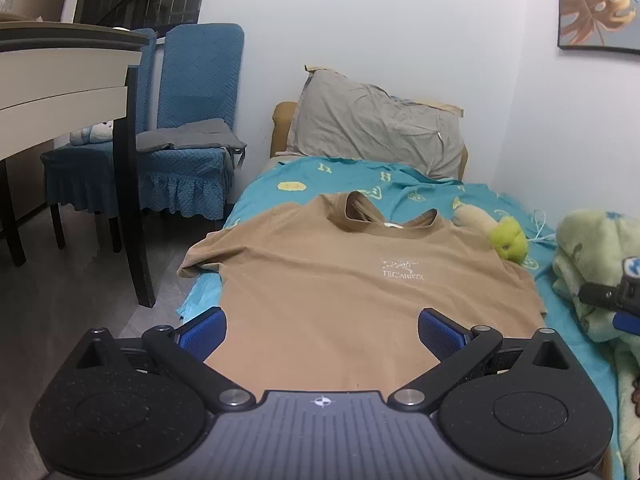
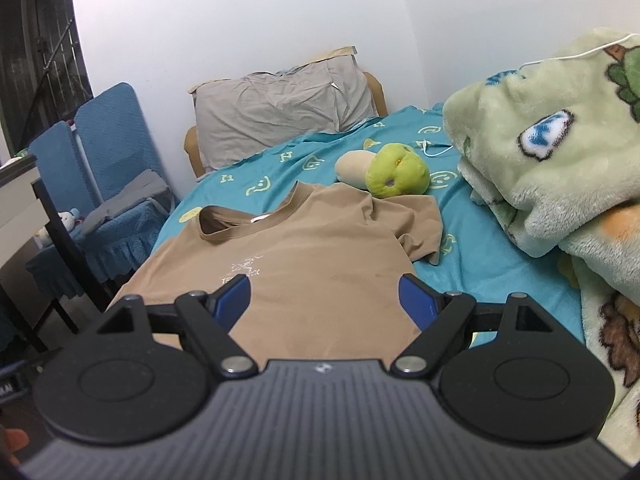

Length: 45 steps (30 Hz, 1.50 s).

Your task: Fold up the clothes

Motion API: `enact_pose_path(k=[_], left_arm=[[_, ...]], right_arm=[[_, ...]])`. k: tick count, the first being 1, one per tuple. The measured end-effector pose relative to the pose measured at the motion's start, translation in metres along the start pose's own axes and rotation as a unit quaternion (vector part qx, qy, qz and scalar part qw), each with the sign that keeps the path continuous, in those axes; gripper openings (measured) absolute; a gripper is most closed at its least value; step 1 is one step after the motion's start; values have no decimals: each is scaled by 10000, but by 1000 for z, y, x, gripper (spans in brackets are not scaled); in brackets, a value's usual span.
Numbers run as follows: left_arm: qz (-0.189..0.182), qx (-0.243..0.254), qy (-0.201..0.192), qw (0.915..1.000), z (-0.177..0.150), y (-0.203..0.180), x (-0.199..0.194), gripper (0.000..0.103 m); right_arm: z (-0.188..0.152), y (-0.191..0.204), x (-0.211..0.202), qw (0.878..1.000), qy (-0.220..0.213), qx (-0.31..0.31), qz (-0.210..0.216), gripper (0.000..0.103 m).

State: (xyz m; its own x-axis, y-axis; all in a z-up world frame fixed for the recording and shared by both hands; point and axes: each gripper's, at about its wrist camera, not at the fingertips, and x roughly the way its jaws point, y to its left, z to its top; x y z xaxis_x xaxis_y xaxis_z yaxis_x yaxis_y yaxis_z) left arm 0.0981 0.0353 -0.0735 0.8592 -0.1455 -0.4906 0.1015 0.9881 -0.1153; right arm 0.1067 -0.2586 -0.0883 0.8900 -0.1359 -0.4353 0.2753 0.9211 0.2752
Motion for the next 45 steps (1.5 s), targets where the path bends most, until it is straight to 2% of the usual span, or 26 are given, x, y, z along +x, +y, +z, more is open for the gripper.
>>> enact_pose_path(k=[6,9,11,13,15,21,25,30,32,34,39,43,45], left_arm=[[-90,-2,140,9999,-7,-7,4,103],[-86,-16,221,9997,-11,-11,7,103],[-73,-41,270,9996,-14,-13,10,103],[-72,-64,317,9995,-16,-14,12,103],[-82,-82,343,9993,-18,-14,15,103],[-106,-419,454,9980,-20,-9,40,103],[-144,-625,581,9962,-23,-2,62,103],[-265,-768,698,9943,-27,3,84,103],[-297,-847,728,9933,-29,4,90,103],[-330,-991,792,9914,-30,8,97,103],[-392,-1359,1000,9849,-38,18,111,103],[-385,-1333,942,9858,-40,18,114,103],[-362,-1274,928,9868,-41,16,115,103]], right_arm=[[-2,-4,7,9997,-15,253,29,83],[0,-25,13,9953,-8,960,89,83],[1,-42,20,9877,15,1556,138,83],[3,-61,33,9759,91,2171,209,83],[3,-81,51,9589,220,2815,272,84],[-14,-128,111,8824,531,4643,548,85],[-21,-137,150,8687,504,4902,506,85],[-19,-141,191,8766,224,4793,362,83],[-16,-142,203,8839,47,4667,306,83],[-11,-140,215,8919,-86,4518,190,83],[-7,-136,236,9000,-458,4334,-118,84],[1,-126,256,9153,-573,3983,-169,79],[3,-126,266,9180,-596,3913,-230,79]])
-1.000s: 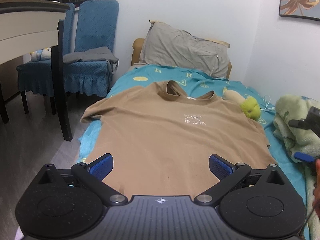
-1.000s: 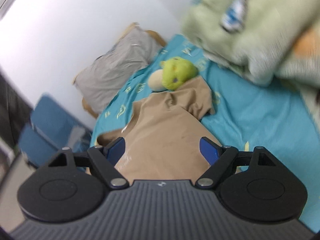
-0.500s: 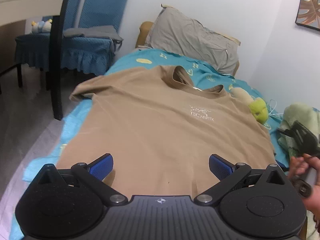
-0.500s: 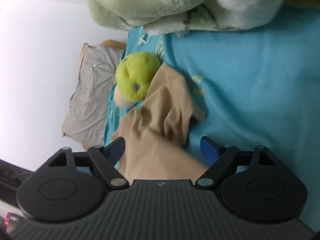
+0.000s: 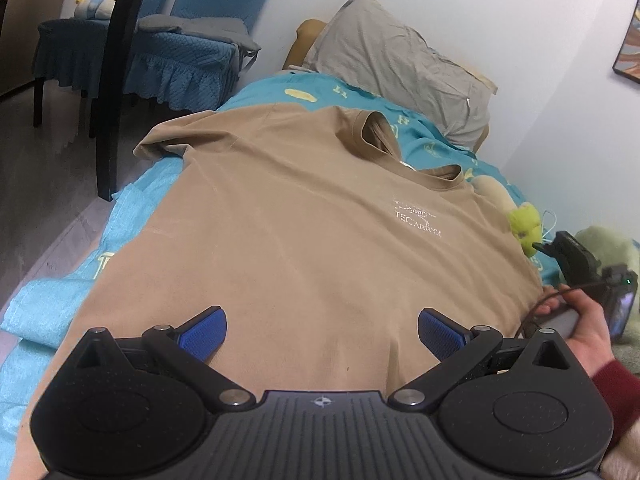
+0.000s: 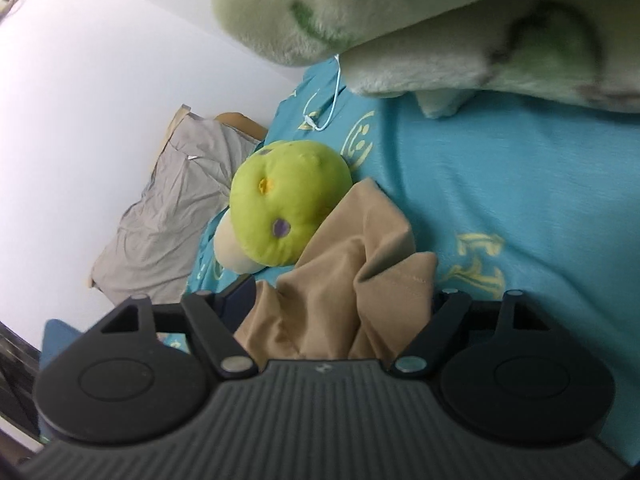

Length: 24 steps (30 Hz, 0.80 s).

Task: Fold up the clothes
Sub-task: 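Grasp the side edge of the tan T-shirt with the right gripper, then fold the held side over toward the shirt's middle and open the right gripper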

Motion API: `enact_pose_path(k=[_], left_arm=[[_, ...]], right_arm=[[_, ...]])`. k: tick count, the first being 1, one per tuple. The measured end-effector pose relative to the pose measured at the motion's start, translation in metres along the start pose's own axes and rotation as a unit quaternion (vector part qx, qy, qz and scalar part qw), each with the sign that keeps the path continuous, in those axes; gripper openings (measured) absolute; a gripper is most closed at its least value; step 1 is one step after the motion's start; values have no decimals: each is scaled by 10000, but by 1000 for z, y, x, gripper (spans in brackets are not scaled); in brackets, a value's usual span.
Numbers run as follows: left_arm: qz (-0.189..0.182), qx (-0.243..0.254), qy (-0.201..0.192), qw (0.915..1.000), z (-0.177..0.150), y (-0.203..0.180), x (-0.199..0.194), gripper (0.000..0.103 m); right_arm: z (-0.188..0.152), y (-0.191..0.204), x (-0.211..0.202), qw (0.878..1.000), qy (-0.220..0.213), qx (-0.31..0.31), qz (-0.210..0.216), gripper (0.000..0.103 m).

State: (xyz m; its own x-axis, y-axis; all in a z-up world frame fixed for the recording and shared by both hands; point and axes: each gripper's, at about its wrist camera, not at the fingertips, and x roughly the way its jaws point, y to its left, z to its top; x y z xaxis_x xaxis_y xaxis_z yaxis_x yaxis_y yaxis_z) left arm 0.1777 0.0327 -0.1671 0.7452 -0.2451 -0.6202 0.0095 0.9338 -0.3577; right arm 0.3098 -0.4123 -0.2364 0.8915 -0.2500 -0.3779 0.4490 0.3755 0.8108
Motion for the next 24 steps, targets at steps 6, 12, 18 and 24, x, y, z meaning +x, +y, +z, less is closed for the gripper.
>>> enact_pose_path(k=[6,12,18,24], left_arm=[[75,171,-41,9998,-3,-5,2,103],[97,214,-73,9997,-2,-6,1,103],[202,4,-178,9996,9,4,-6,103],[644,-147,-655,9957,32,21,-27,103]], right_arm=[[13,1,27,9993,24,-21,-376,37],[17,46,21,9837,-56,-1623,-775,13],[33,85,-9,9521,-582,-2783,-1130,12],[-14,153,-31,8922,-1044,-4299,-912,12]])
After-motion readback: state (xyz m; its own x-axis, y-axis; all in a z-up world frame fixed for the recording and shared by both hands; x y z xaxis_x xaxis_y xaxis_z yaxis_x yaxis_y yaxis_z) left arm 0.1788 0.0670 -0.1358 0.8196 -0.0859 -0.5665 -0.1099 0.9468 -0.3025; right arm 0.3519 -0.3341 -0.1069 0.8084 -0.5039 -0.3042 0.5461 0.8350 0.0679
